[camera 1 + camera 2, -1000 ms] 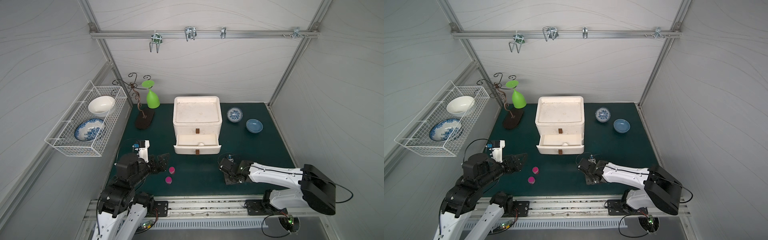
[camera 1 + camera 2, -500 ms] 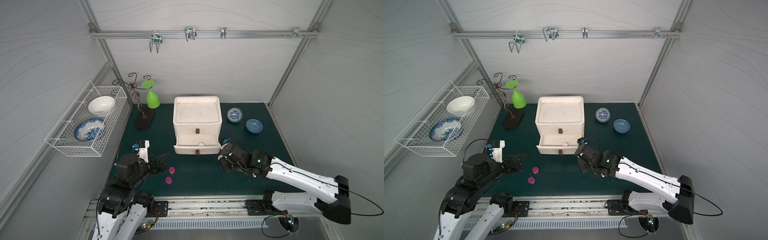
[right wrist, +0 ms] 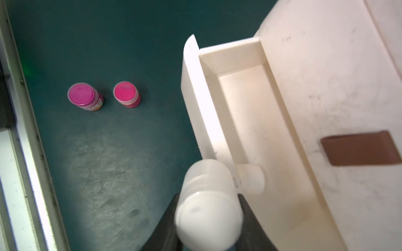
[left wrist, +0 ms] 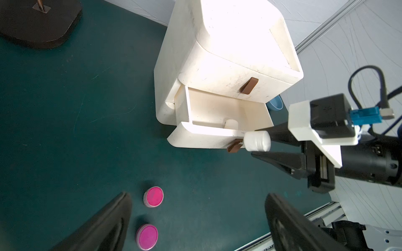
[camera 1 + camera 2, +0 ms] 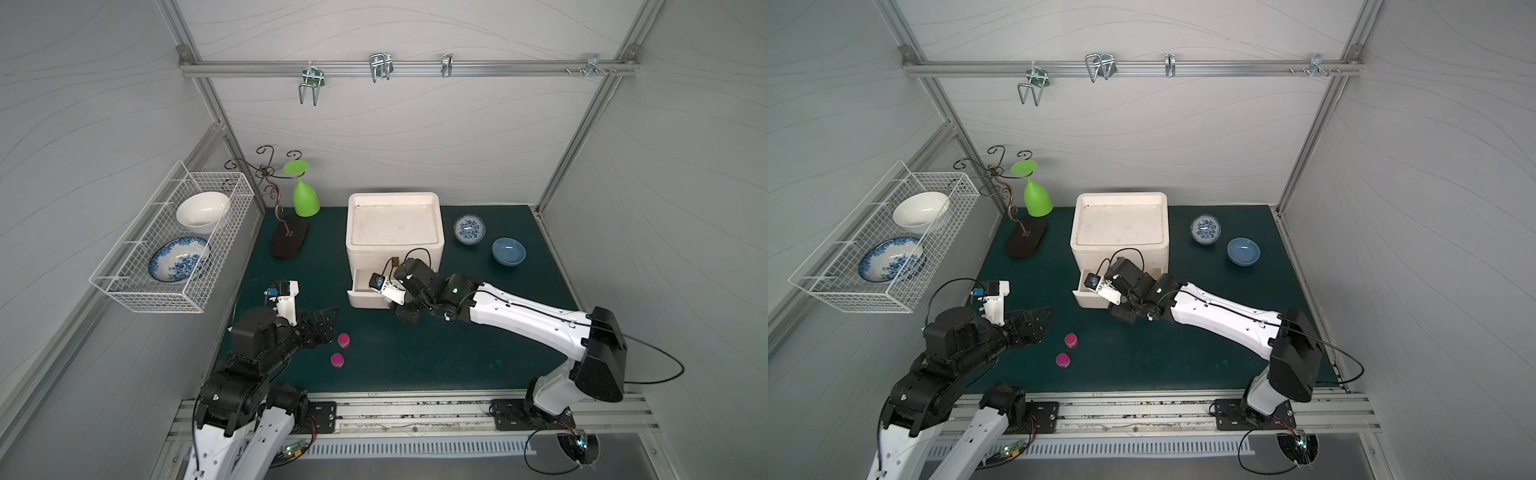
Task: Put the paint cans in the drawer according to color
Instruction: Place the paint can in the drawer.
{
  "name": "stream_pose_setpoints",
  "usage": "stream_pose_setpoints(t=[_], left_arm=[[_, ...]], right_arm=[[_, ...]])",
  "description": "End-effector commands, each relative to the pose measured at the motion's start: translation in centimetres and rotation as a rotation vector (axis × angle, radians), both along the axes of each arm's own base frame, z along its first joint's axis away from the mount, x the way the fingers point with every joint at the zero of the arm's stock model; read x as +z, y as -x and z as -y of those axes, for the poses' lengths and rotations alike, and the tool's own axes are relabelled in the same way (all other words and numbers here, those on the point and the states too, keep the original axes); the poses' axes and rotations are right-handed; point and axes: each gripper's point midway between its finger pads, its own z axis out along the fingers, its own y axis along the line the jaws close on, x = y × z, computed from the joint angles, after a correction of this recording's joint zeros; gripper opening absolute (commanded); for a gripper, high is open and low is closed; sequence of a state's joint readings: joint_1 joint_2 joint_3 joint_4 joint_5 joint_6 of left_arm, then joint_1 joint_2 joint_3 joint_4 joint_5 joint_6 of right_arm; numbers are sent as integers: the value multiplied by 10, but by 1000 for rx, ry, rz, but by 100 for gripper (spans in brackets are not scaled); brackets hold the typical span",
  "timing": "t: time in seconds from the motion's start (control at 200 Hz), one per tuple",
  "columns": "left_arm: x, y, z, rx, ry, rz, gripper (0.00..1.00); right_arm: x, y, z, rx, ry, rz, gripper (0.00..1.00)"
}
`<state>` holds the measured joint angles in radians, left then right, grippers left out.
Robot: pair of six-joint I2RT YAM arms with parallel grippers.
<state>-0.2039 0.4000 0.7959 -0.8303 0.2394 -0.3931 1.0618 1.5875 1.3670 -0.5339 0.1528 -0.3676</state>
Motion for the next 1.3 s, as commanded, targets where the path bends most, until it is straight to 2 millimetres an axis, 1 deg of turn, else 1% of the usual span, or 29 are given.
stream_pose_setpoints(t=[0.0,0.085,0.145,0.205,0.29,0.505,0.625,0.665,0.715,0.775,0.83,0.89,0.986,1.071,1.146,1.236,1.296], left_arm=[[10,-3,1,-8,2,50,99],[10,-3,2,-11,3,50,99],[10,-3,2,-12,4,51,99],[10,-3,2,-14,5,52,99],[9,-4,3,-18,6,47,99],[8,-5,4,-23,7,38,99],[8,-5,5,-24,6,37,99],[7,-5,5,-26,6,35,99],[7,-5,5,-26,7,32,99],[6,-6,5,-28,6,31,99],[6,-6,5,-27,6,30,100],[5,-6,6,-28,6,26,99],[5,-7,5,-25,4,23,100],[4,-8,4,-20,-1,16,99],[2,-10,4,-14,-4,5,100],[1,-14,3,-9,-10,-3,99],[4,-20,3,1,-13,-6,99]], right_arm=[[31,-20,-11,109,-33,66,15],[24,-24,-11,130,6,14,15],[12,-28,-11,142,58,-19,15],[-2,-29,-9,166,115,-63,15],[-17,-30,-11,200,169,-103,15],[-32,-56,-26,196,237,-64,16],[-44,-60,-30,212,283,-76,18],[-48,-61,-29,215,300,-80,21],[-54,-61,-28,219,319,-92,31],[-57,-61,-29,220,327,-104,34],[-59,-60,-28,222,330,-111,39],[-57,-59,-28,226,327,-112,43],[-50,-58,-27,222,325,-106,44],[-35,-54,-26,219,311,-88,46],[-20,-51,-22,212,303,-58,50],[-4,-48,-16,187,298,-18,51],[11,-46,-11,156,278,1,51]])
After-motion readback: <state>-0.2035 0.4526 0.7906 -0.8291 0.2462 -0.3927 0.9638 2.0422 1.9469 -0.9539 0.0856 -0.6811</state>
